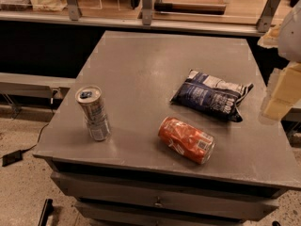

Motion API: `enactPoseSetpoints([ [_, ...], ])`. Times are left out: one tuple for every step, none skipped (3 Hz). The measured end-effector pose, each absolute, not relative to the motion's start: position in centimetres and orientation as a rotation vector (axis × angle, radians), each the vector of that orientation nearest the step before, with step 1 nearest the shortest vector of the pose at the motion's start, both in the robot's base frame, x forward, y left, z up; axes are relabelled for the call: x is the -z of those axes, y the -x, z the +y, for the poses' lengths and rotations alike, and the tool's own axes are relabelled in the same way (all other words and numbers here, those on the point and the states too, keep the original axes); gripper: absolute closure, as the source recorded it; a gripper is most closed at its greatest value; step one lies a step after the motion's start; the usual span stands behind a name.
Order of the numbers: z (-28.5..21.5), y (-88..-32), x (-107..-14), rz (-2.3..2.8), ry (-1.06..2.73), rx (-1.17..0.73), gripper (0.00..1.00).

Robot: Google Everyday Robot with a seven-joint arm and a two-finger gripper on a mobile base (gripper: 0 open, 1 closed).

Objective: Place coke can upright

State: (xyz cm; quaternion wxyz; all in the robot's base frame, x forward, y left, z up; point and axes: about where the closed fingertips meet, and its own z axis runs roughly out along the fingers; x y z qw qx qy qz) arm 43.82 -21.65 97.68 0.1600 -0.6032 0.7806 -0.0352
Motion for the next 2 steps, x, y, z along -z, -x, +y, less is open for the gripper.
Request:
enactPoseSetpoints([
  [-21.65, -43.82, -97.68, 2.230, 1.723, 0.101, 0.00],
  [-20.91, -43.76, -97.67, 2.197, 1.746, 0.056, 0.00],
])
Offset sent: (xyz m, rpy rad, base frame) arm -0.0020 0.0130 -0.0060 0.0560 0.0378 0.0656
